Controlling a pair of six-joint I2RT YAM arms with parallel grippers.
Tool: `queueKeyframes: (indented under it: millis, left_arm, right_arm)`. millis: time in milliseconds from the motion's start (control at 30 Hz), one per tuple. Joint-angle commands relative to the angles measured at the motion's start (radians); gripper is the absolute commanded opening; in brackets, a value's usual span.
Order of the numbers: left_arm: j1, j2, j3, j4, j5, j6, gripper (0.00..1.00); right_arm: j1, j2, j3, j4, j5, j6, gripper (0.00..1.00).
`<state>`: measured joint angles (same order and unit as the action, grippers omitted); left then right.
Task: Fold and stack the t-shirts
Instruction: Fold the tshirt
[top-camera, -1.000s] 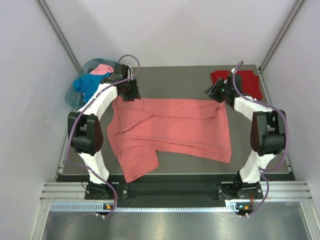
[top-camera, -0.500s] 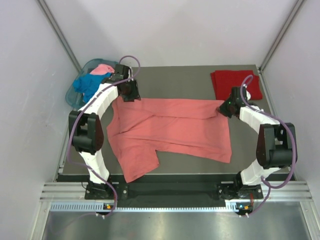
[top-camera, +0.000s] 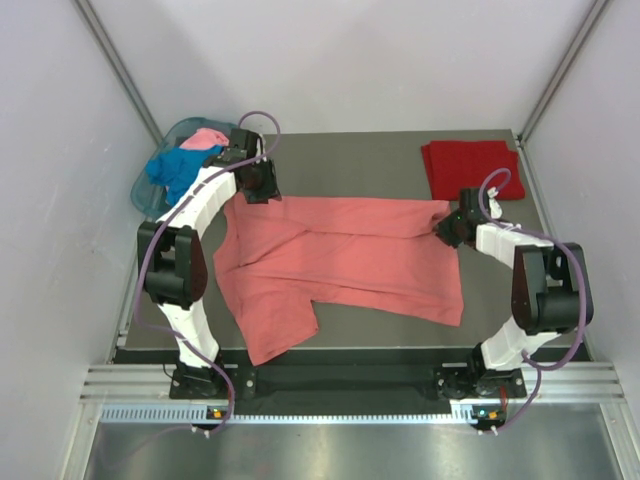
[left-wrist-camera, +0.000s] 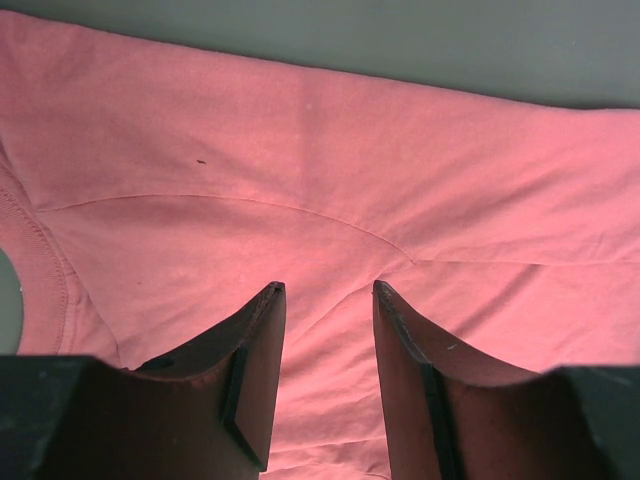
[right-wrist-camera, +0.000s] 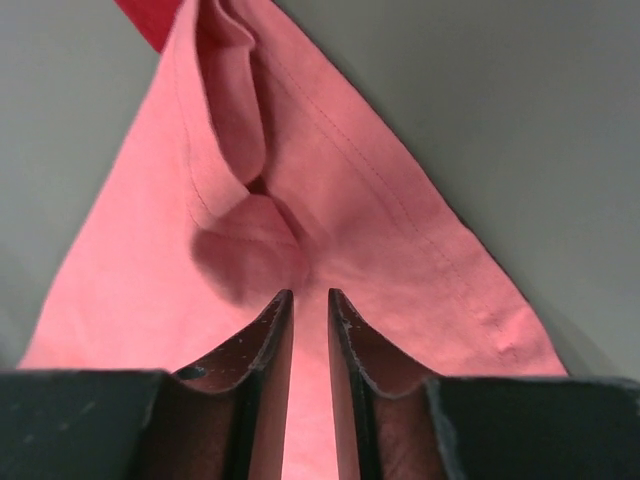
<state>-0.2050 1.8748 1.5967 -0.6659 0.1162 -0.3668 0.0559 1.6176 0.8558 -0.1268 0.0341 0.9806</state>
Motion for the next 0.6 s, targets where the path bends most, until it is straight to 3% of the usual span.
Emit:
queueKeyframes:
  millis: [0, 400, 500, 567]
  left_arm:
    - [0.001, 0.012, 0.016, 0.020, 0.007, -0.009, 0.45]
    - [-0.001, 0.026, 0.025, 0.019, 0.005, -0.006, 0.45]
    - [0.001, 0.033, 0.032, 0.022, -0.010, -0.006, 0.46]
    - [0.001, 0.052, 0.032, 0.037, -0.030, -0.007, 0.46]
  right_arm:
    - [-0.007, 0.014, -0.011, 0.101, 0.032, 0.070, 0.22]
    - [-0.005, 0.073, -0.012, 0.200, 0.026, 0.124, 0.25]
    - [-0.005, 0.070, -0.006, 0.184, 0.055, 0.110, 0.19]
    - [-0.005, 0.061, 0.027, 0.149, 0.091, 0.049, 0.07]
